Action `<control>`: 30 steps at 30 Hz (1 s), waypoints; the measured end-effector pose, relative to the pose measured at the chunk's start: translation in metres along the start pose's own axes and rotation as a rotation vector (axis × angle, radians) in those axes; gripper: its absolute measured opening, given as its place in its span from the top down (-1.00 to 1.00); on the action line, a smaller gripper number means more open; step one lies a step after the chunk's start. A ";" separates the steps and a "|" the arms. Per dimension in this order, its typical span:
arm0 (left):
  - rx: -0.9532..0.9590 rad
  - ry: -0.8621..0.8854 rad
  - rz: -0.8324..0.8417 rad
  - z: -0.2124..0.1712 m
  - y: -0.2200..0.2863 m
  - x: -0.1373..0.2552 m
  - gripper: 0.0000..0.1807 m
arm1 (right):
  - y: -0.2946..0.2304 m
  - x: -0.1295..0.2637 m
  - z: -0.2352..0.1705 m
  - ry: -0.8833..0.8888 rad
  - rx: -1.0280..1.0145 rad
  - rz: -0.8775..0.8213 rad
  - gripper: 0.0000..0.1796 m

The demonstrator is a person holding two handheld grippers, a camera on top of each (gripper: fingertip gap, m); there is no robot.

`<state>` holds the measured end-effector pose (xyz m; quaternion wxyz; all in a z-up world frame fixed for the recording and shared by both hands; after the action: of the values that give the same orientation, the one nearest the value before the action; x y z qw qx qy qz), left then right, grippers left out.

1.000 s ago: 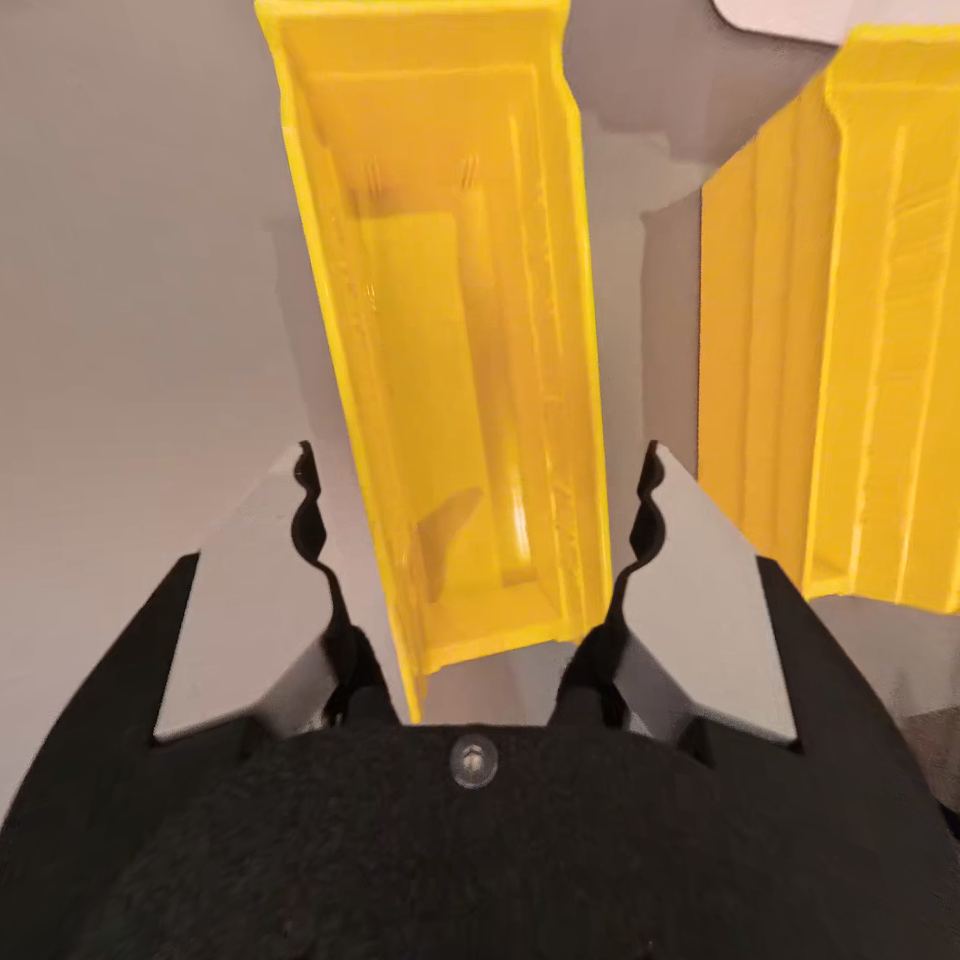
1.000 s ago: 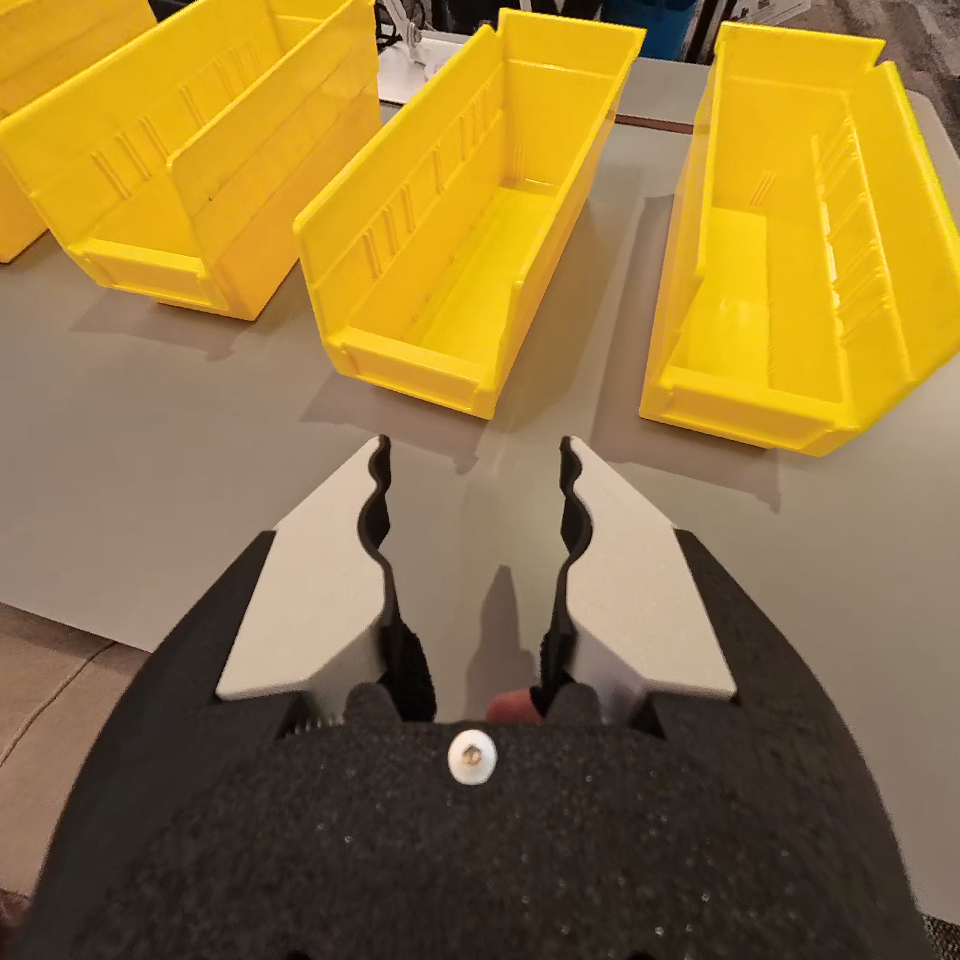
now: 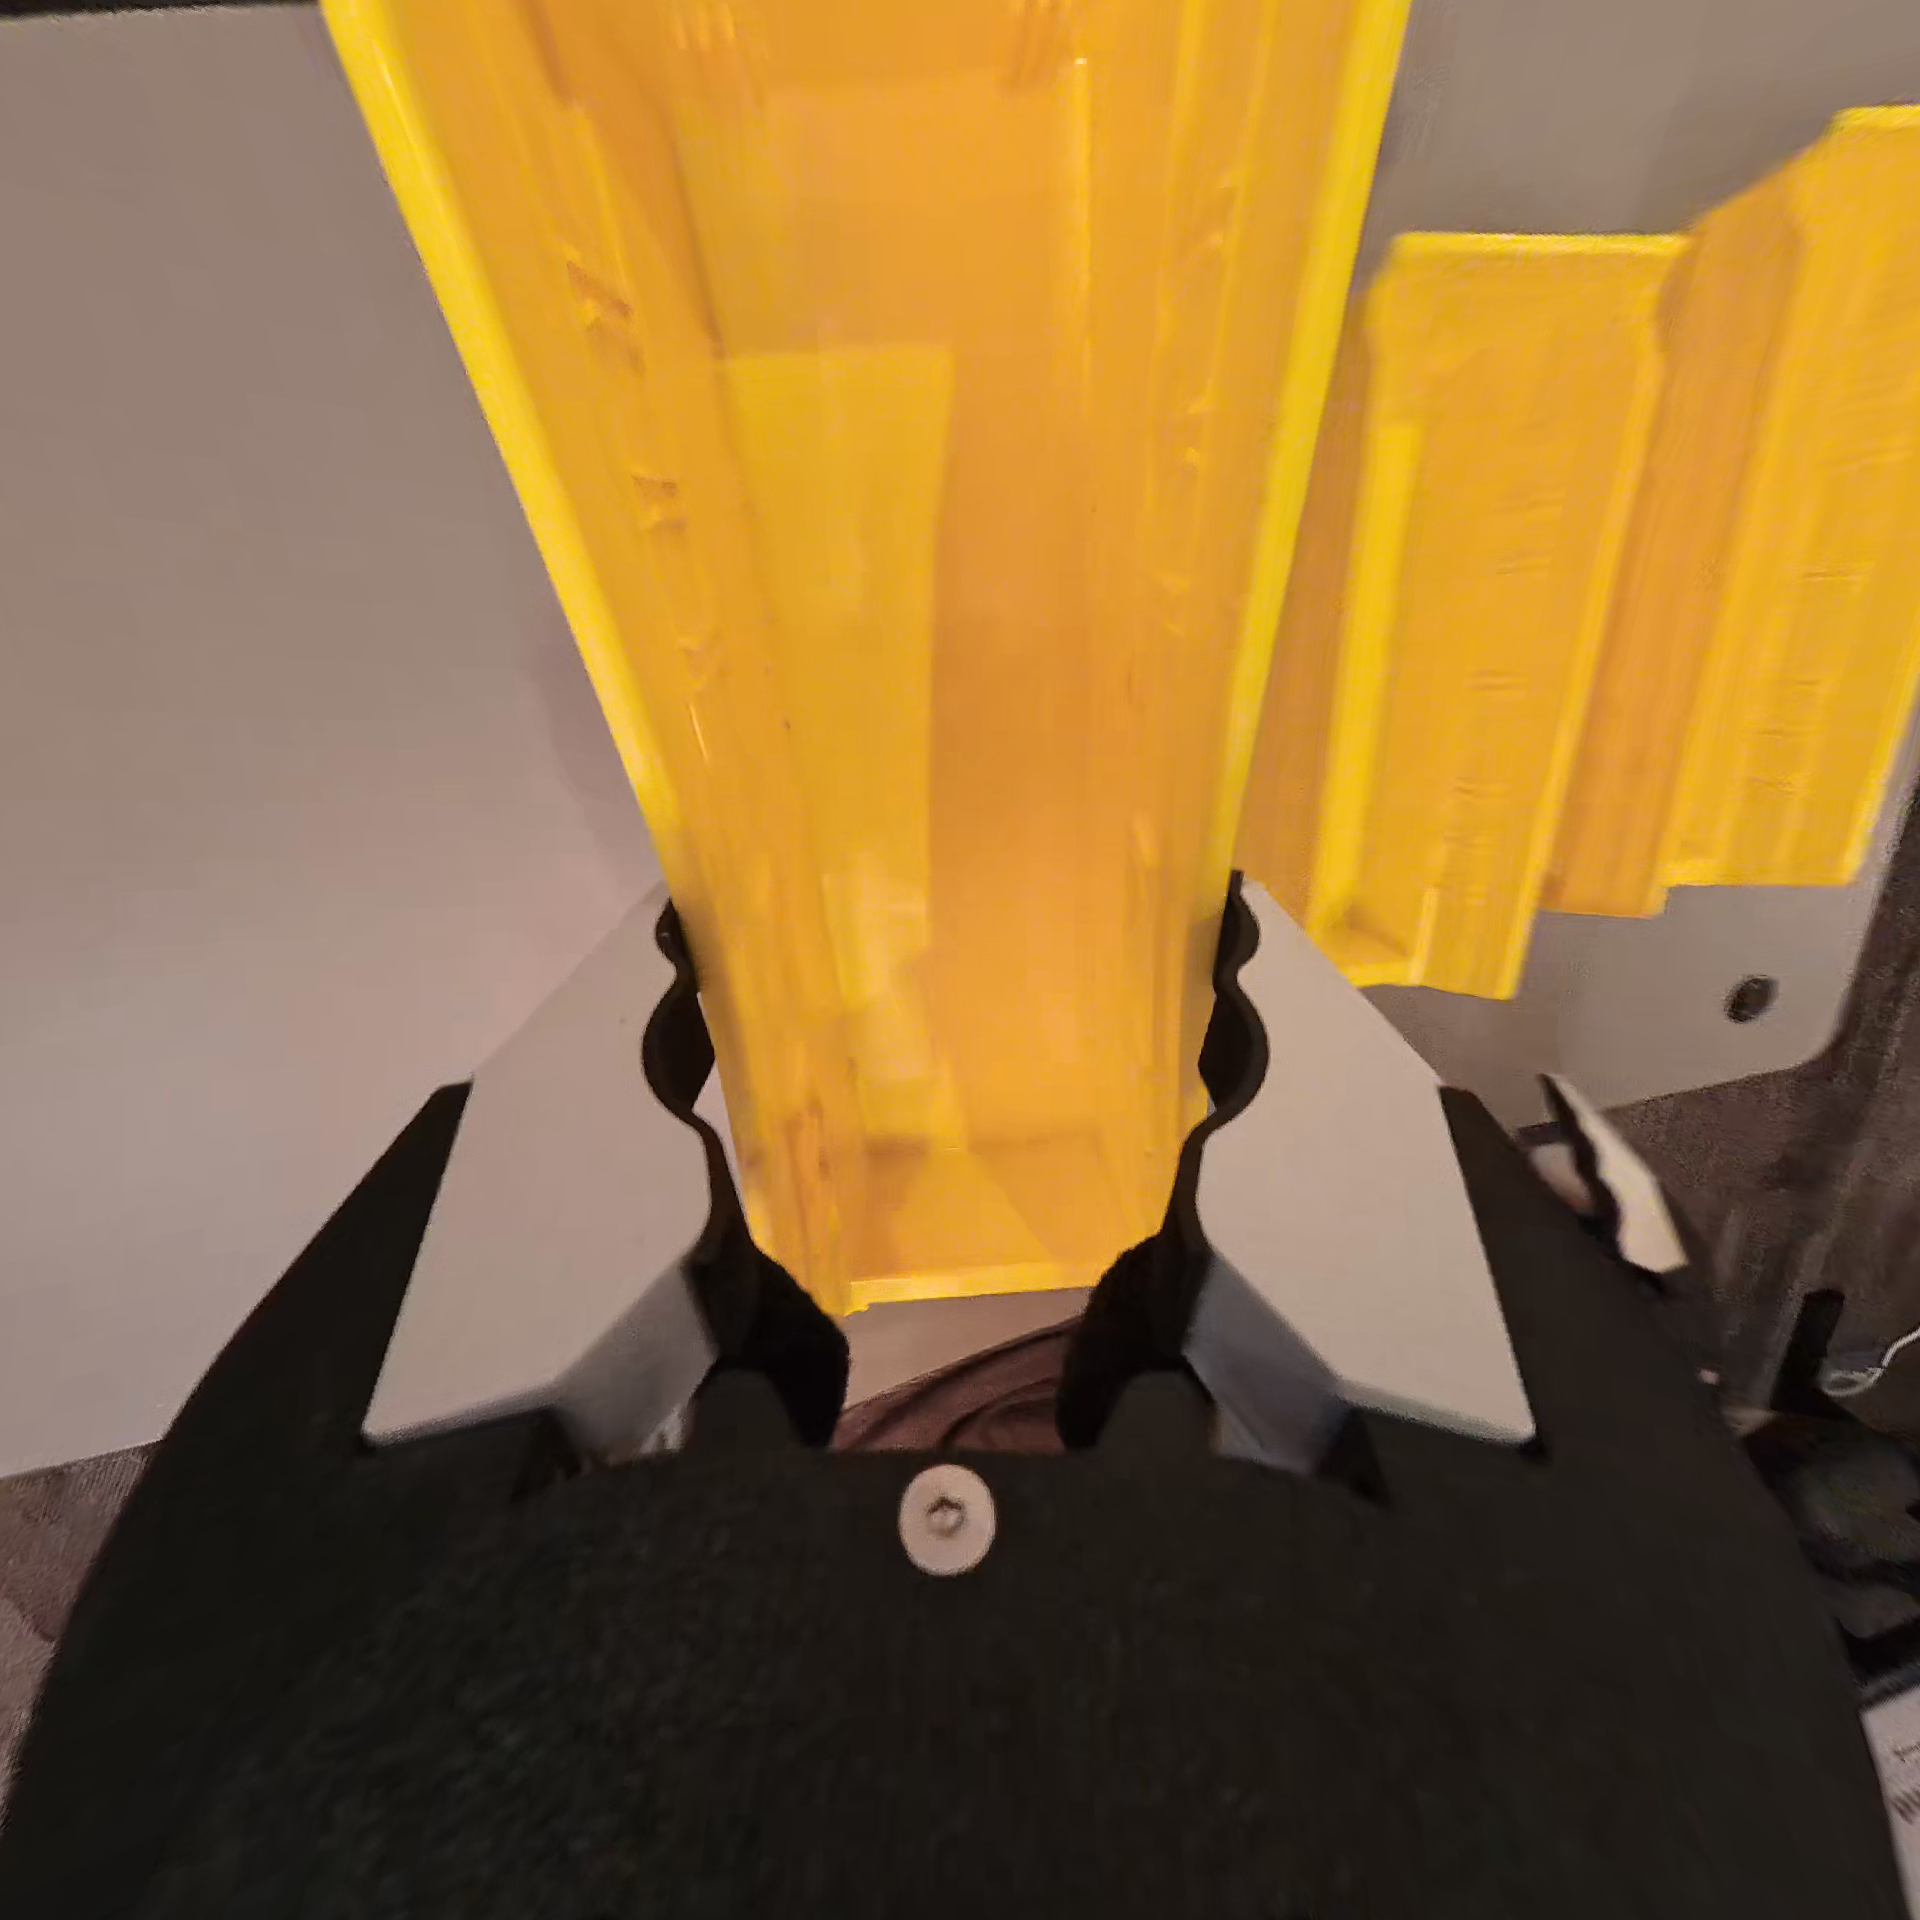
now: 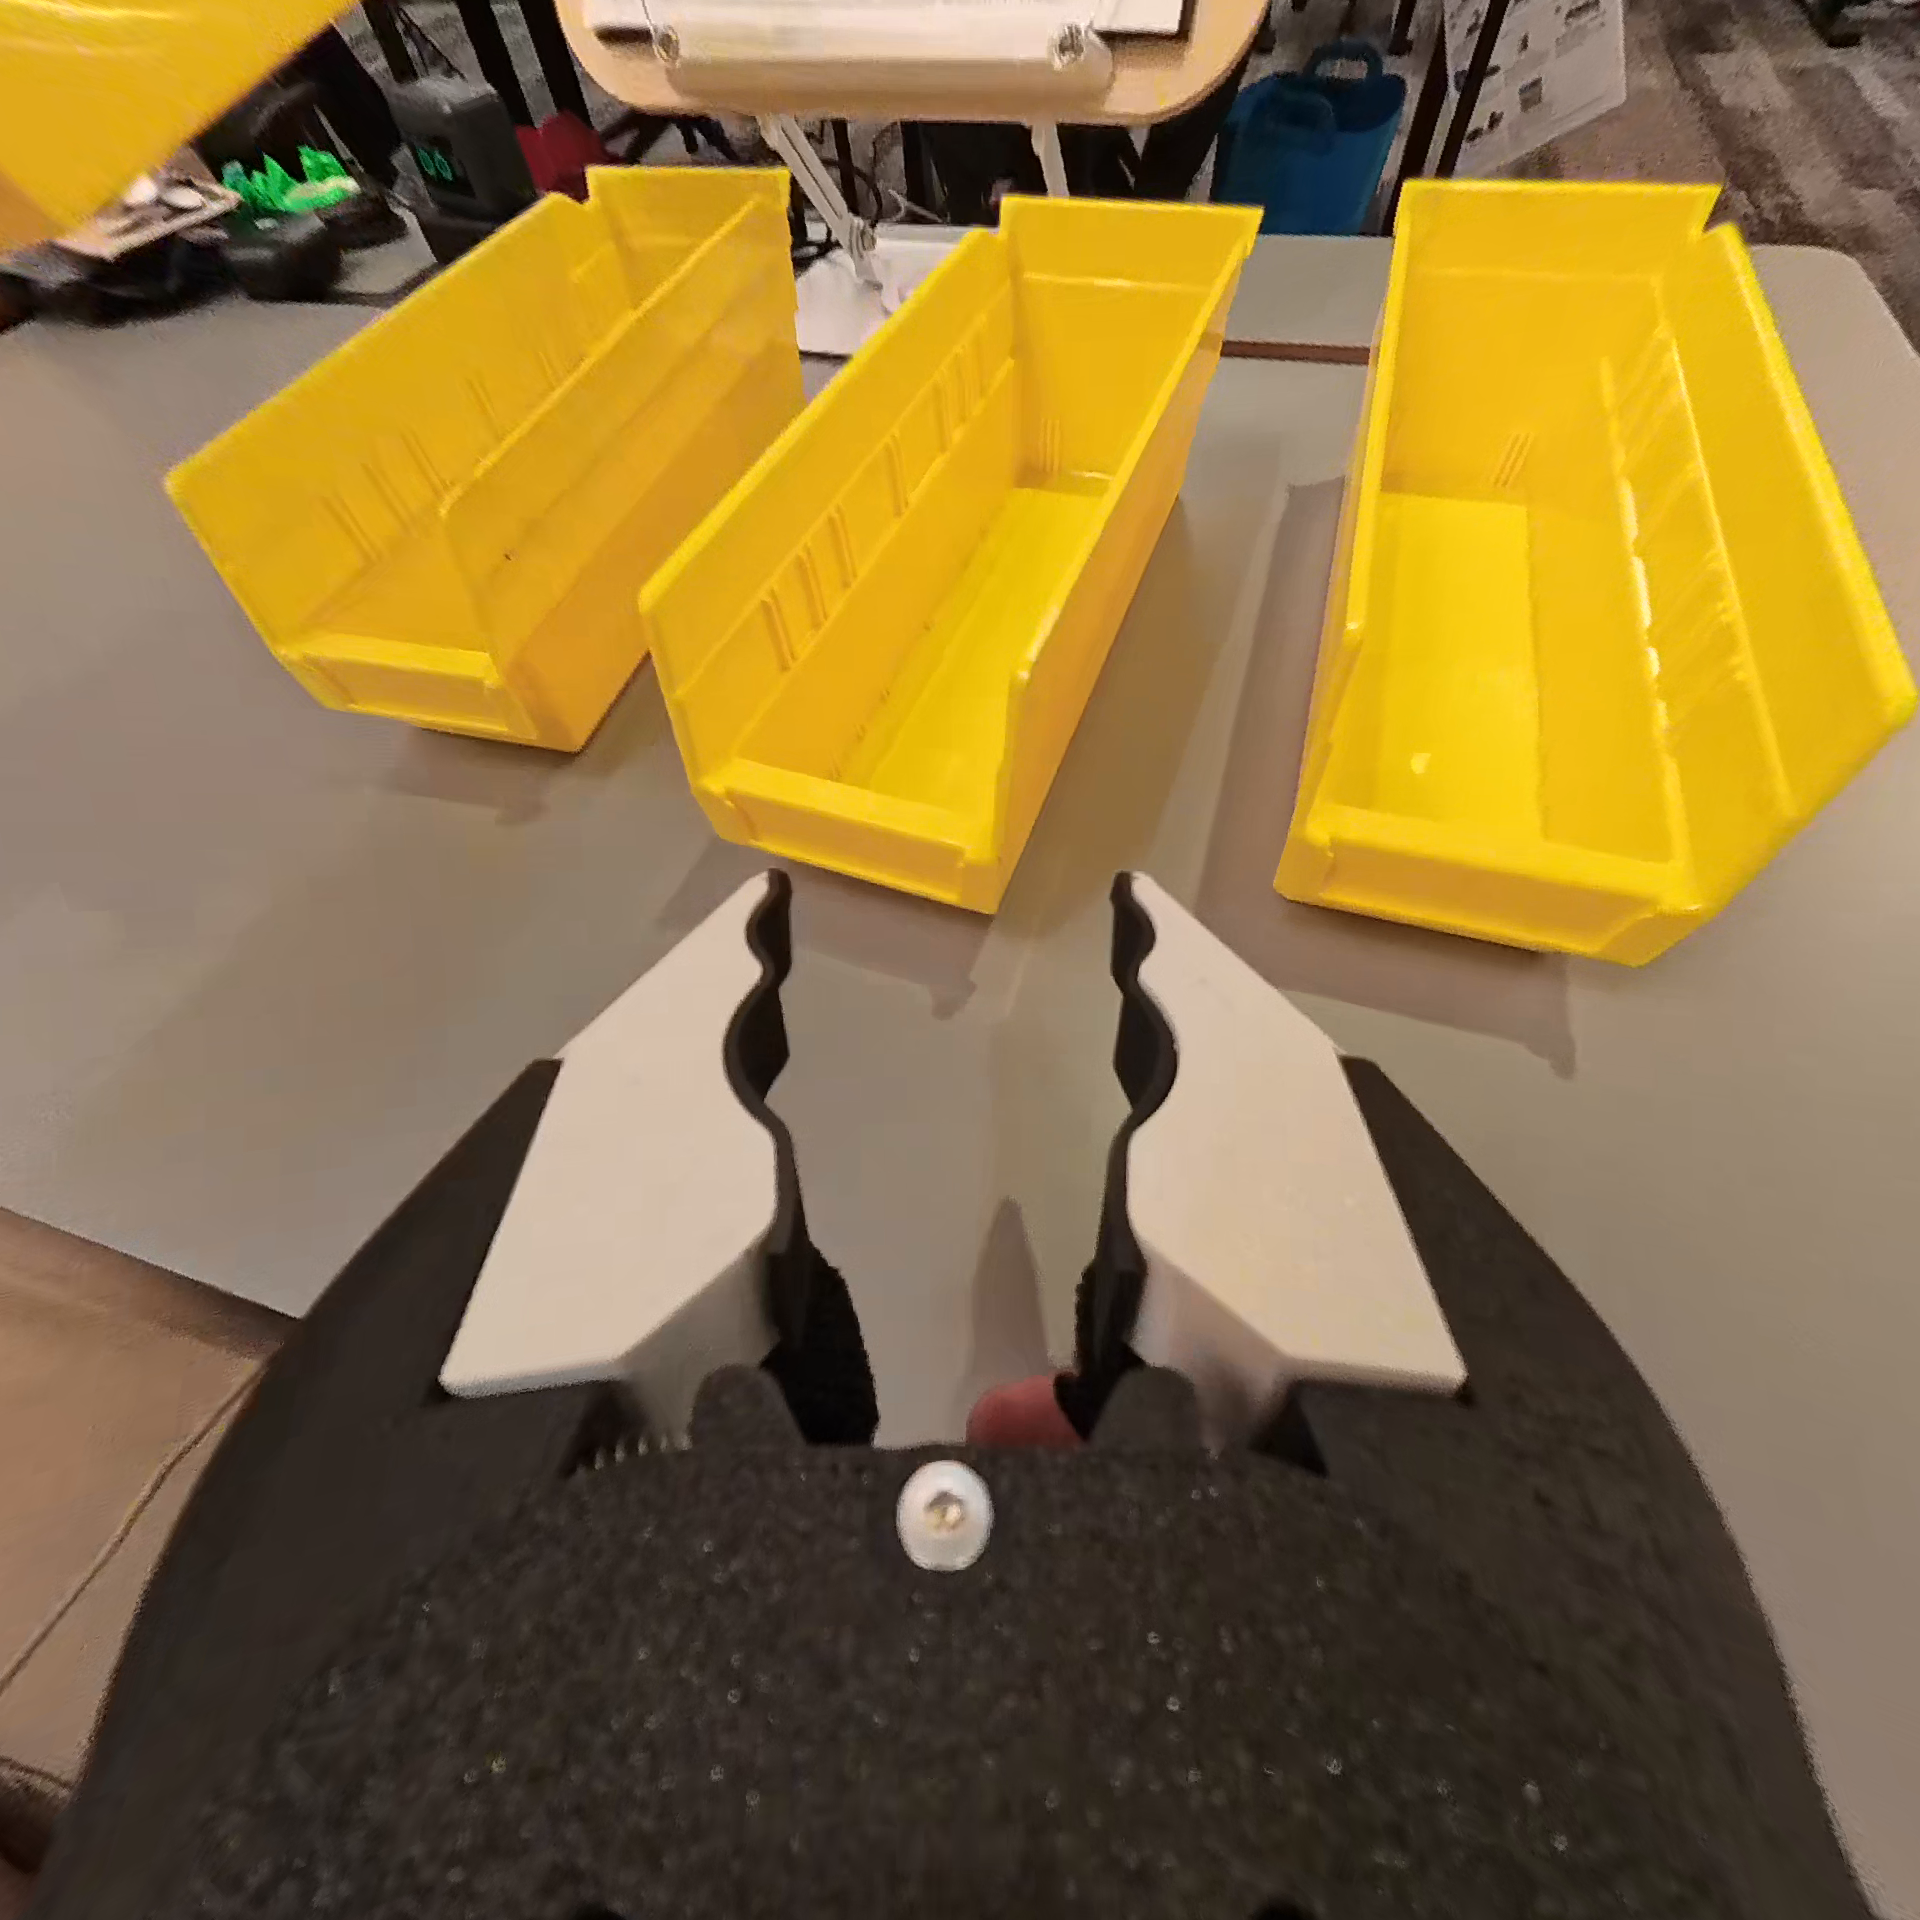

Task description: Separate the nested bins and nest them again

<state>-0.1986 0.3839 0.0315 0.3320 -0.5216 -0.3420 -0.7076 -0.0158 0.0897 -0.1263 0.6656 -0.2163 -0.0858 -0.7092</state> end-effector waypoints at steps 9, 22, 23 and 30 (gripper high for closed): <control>-0.093 -0.052 -0.047 0.009 0.177 -0.063 -0.06 | -0.003 0.007 0.011 0.050 -0.033 0.035 0.32; -0.140 -0.162 0.079 0.013 0.219 -0.134 -0.08 | 0.011 0.015 0.019 0.075 -0.116 0.078 0.35; -0.148 -0.165 0.083 0.014 0.221 -0.135 -0.08 | 0.012 0.014 0.018 0.072 -0.114 0.076 0.35; -0.119 -0.164 0.076 0.024 0.220 -0.146 -0.10 | 0.013 0.014 0.016 0.062 -0.109 0.084 0.35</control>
<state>0.0295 0.3002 -0.0735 0.2979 -0.6092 -0.3051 -0.6686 0.0001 0.0825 -0.1081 0.6841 -0.2335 -0.0170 -0.6907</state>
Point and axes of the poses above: each gripper's, where its closed fingertips meet, x back along the fingers, z out of its top, y = z × x across the jaws, the point moved 2 cm from there along x, back along the fingers, and after that the axes turned 6 degrees about -x, right-handed, at the moved point
